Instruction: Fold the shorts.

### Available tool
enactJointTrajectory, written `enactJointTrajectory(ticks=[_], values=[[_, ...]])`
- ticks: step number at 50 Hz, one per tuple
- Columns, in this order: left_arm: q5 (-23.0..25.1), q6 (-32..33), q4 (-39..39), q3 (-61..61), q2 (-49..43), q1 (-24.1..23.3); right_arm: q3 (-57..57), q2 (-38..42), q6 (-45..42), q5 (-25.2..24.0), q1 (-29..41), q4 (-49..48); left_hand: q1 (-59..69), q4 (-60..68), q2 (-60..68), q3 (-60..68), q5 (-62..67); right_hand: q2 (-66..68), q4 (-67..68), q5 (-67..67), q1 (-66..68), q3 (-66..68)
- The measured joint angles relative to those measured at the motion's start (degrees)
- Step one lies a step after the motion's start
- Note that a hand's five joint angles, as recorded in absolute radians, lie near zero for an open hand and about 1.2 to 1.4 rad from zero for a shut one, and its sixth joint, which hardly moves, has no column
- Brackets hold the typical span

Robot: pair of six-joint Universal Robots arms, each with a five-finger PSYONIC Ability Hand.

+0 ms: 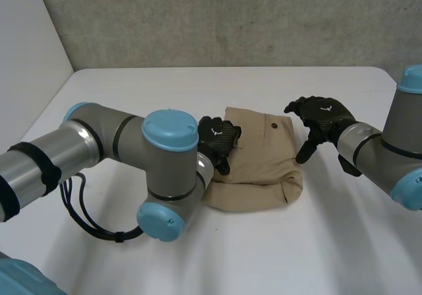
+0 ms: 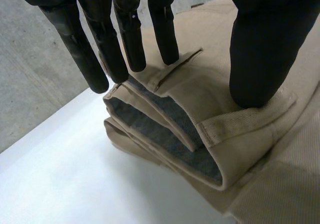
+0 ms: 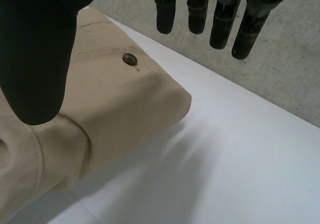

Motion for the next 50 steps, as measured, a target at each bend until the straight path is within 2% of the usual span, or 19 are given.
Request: enactJointTrajectory(ticks=[2, 5, 8, 9, 12, 23, 30, 37, 50], values=[[-0.4, 0.5, -0.2, -0.2, 0.0, 0.0, 0.0, 0.0, 0.0, 0.0, 0.0, 0.0, 2.8, 2.6, 3.1, 2.7, 2.5, 0.0, 0.0, 0.0, 0.0, 0.0], [-2.0, 1.7, -0.7, -0.5, 0.1, -0.1, 0.0, 0.0, 0.0, 0.0, 0.0, 0.0, 13.6, 16.0, 16.7, 16.7, 15.3, 0.0, 0.0, 0.0, 0.0, 0.0], [-3.2, 2.4, -0.9, -0.6, 0.1, -0.1, 0.0, 0.0, 0.0, 0.0, 0.0, 0.0, 17.3, 21.0, 21.7, 21.2, 20.0, 0.0, 0.0, 0.0, 0.0, 0.0], [-4.0, 3.1, -1.0, -0.7, 0.1, -0.2, 0.0, -0.1, 0.0, 0.0, 0.0, 0.0, 23.1, 28.1, 28.4, 28.3, 26.7, 0.0, 0.0, 0.0, 0.0, 0.0], [-4.8, 4.4, -1.1, -0.8, 0.0, -0.2, 0.0, -0.2, 0.0, 0.1, 0.0, 0.0, 26.7, 33.4, 33.5, 33.3, 31.4, 0.0, 0.0, 0.0, 0.0, 0.0], [-5.6, 7.2, -1.1, -4.1, 1.5, -0.4, -0.3, -1.2, 0.1, -0.2, 0.0, 0.6, 26.7, 34.3, 33.9, 33.8, 31.6, 0.0, 0.0, 0.0, 0.0, 0.0], [-6.5, 7.0, -0.6, -10.9, 7.9, -0.9, -1.8, -1.8, 0.1, -1.0, 0.2, 4.4, 26.7, 34.3, 34.1, 34.0, 31.6, 0.0, 0.0, 0.0, 0.0, 0.0], [-6.9, 6.8, 0.5, -19.2, 14.6, -2.4, -6.2, -1.5, -0.1, -3.1, 2.3, 12.3, 26.8, 34.3, 34.2, 34.2, 31.6, 0.0, 0.0, 0.0, 0.0, 0.0], [-10.6, 7.0, 1.9, -22.8, 15.4, -3.7, -7.6, -1.2, -2.4, -3.8, 6.1, 14.7, 26.8, 34.3, 34.4, 34.3, 31.6, 0.0, 0.0, 0.0, 0.0, 0.0]])
